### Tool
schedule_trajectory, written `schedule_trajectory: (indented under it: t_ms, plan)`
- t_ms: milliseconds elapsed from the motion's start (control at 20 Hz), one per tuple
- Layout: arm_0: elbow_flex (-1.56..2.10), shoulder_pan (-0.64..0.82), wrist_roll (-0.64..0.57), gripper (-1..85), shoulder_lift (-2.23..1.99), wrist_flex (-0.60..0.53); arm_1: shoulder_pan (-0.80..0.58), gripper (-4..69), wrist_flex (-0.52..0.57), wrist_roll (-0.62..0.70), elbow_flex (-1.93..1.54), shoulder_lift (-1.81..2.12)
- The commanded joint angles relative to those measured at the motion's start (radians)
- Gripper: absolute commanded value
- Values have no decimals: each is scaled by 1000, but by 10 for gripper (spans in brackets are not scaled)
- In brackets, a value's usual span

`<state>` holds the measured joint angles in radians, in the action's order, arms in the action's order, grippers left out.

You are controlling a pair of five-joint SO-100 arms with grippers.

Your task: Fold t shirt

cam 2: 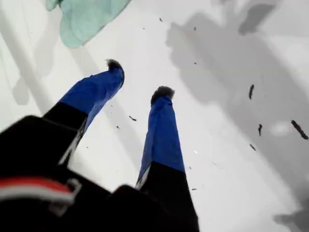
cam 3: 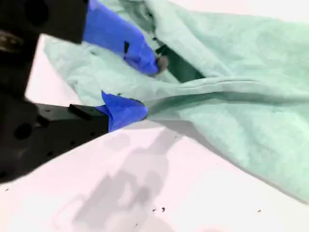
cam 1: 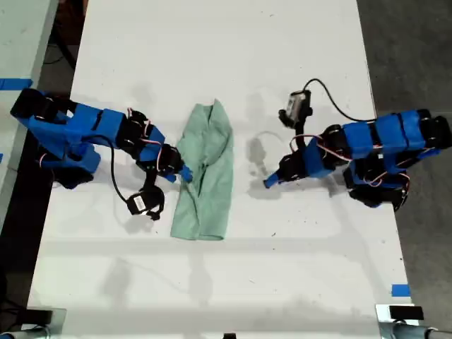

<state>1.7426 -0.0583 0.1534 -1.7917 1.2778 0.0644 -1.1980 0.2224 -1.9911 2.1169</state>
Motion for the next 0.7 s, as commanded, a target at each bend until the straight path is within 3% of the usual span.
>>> schedule_trajectory:
  t_ms: [0, 150, 350, 650]
  plan:
    - [-146, -91, 31, 271, 57, 2, 61, 150, -48, 11, 446, -362]
    - [-138, -187, 109, 260, 57, 5, 97, 160, -95, 48, 765, -641]
    - [-41, -253, 216, 264, 101, -3, 121, 161, -60, 69, 936, -810]
    - [-72, -252, 192, 275, 299, -150, 155, 187, 6, 69, 1026, -954]
